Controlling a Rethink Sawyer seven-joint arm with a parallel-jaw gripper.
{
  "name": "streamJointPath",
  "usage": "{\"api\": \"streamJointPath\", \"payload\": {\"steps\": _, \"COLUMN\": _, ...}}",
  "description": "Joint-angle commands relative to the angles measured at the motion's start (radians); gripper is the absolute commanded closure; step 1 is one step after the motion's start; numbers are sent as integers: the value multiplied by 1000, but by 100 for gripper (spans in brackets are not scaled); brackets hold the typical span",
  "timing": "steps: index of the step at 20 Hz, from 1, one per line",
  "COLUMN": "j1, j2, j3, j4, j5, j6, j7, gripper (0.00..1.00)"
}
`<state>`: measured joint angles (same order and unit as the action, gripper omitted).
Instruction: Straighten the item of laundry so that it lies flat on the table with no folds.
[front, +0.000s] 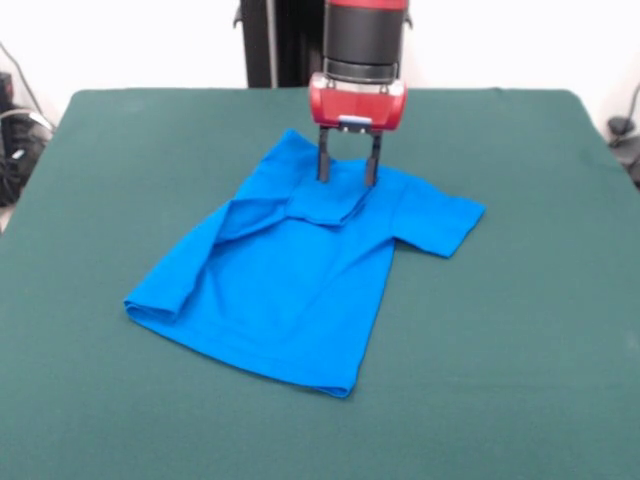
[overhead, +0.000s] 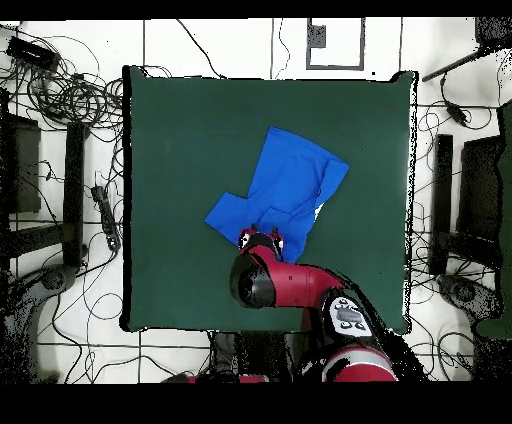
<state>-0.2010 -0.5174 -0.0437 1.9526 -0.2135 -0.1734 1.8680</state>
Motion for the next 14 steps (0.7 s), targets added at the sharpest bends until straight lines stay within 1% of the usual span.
{"api": "streamJointPath", "payload": {"steps": 1, "j1": 33, "j2": 114, "j3": 90, "j4": -66, "j5": 23, "j6": 33, "j7": 132, "gripper": 0}}
{"api": "streamJointPath", "payload": {"steps": 10, "j1": 56, "j2": 161, "j3": 107, "j4": -100, "j5": 50, "j6": 4, "j7": 156, "gripper": 0}}
{"api": "streamJointPath", "payload": {"steps": 14, "j1": 64, "j2": 154, "j3": 114, "j4": -94, "j5": 58, "j6": 5, "j7": 167, "gripper": 0}}
